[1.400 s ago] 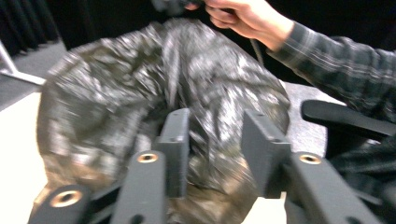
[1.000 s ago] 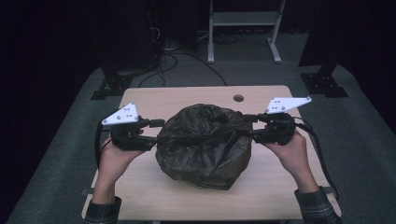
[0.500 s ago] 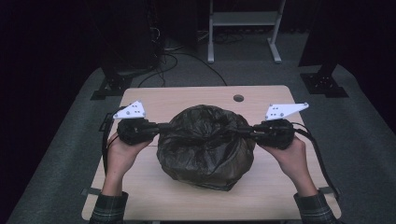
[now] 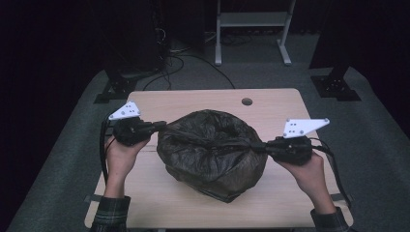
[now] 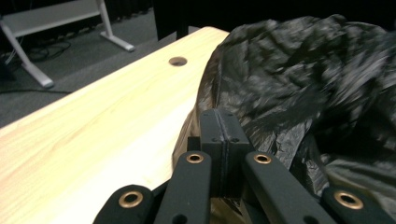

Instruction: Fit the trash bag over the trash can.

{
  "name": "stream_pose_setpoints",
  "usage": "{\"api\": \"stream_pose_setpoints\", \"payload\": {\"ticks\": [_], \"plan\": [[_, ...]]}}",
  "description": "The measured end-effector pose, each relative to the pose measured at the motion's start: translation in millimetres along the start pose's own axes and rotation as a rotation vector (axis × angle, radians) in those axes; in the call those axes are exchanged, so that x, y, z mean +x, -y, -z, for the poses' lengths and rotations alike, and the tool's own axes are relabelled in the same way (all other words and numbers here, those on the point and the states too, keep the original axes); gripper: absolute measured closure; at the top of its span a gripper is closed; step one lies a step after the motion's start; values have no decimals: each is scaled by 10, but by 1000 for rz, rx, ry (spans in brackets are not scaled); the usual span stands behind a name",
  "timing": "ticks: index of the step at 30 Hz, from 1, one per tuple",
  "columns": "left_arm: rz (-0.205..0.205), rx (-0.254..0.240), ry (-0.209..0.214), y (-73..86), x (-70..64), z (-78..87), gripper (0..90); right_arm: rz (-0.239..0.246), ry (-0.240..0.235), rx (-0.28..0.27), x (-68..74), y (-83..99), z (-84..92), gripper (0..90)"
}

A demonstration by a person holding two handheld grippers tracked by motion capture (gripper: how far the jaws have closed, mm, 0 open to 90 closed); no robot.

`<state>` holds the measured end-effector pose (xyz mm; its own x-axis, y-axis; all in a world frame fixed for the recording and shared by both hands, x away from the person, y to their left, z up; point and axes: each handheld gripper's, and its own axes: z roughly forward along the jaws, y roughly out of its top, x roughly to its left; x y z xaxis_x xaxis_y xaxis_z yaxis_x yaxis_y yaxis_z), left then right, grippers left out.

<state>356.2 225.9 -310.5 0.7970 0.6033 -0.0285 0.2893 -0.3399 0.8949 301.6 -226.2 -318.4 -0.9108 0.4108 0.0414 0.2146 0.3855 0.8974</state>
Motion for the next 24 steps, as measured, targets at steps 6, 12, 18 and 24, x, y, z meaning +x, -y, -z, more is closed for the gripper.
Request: {"api": "stream_pose_setpoints", "payload": {"ticks": [6, 12, 18, 24], "plan": [[19, 17, 6, 102, 38, -68, 900, -4, -28, 5, 59, 173, 47, 897], [39, -56, 36, 187, 7, -47, 718, -5, -23, 21, 58, 254, -20, 715], [51, -148, 94, 279, -80, 162, 385, -28, -10, -46, 21, 226, 82, 579], [-1, -136, 174, 339, -272, 187, 194, -37, 12, -54, 12, 213, 73, 455]]}}
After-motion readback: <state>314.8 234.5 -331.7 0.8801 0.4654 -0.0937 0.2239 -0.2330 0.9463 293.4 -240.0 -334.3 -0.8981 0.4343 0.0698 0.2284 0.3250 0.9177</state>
